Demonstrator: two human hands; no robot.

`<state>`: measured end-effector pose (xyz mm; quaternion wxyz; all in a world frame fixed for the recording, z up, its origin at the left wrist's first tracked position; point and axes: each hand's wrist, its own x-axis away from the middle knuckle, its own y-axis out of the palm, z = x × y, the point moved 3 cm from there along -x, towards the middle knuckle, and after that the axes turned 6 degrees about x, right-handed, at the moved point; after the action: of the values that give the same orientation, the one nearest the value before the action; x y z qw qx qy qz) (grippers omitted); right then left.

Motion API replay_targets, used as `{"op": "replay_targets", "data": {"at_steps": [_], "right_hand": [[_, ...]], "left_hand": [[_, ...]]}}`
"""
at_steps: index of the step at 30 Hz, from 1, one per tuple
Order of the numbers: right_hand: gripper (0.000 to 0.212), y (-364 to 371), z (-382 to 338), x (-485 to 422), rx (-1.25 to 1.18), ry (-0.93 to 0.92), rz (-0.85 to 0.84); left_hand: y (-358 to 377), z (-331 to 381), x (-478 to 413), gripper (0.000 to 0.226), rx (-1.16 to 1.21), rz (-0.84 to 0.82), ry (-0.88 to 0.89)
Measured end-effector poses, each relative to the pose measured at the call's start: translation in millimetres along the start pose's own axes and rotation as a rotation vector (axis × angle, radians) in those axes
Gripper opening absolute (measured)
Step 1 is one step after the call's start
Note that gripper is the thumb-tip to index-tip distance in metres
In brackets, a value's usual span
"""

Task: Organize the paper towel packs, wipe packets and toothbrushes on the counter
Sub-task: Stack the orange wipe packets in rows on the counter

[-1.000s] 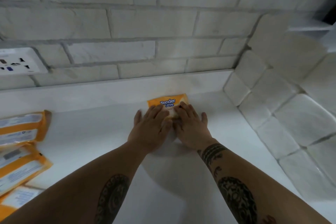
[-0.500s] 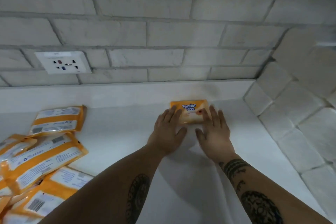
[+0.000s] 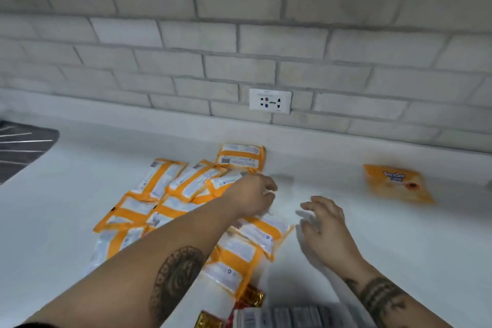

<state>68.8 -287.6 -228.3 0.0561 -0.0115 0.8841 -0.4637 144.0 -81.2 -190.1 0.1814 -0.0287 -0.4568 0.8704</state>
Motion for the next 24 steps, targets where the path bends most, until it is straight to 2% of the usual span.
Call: {"op": "replay_targets", "data": {"at_steps": [9,11,14,15,16,18,19,21,24], "right_hand": [[0.021,76.9,-159.8,-9.7,0.042,-0.267,-0.156],[0.020,99.9,-199.6,-4.9,0.068,-0.358,-0.234],[0.032,130.7,-253.2,2.7,0.126,-0.419,-0.369],[0.036,140.9,-268.1,4.6,0.162,-0.434,-0.404],[0.041,151.9,-281.5,5.8,0.210,-0.446,-0.433],[0.060,171.9,-297.1,7.4,0.317,-0.439,-0.481],[0.068,180.4,-303.0,7.4,0.358,-0.434,-0.490],[0.078,192.6,-312.9,4.8,0.402,-0.418,-0.470],[0.074,196.4,-321.8,-0.5,0.420,-0.405,-0.443]], "left_hand": [[-80.8,-126.7,120.9,0.028,-0.041,0.199,-0.237],[-100.2,-157.7,151.7,0.023,0.008,0.253,-0.288],[-121.1,-199.6,192.7,0.019,0.051,0.182,-0.349],[-123.9,-212.6,204.6,0.023,0.021,0.124,-0.371],[-125.7,-224.3,216.2,0.038,-0.019,0.052,-0.386],[-123.9,-240.5,231.9,0.083,-0.089,-0.089,-0.373],[-122.7,-246.3,236.6,0.098,-0.118,-0.122,-0.356],[-119.8,-254.8,239.6,0.105,-0.141,-0.111,-0.323],[-116.2,-260.1,233.6,0.095,-0.082,-0.080,-0.336]]}}
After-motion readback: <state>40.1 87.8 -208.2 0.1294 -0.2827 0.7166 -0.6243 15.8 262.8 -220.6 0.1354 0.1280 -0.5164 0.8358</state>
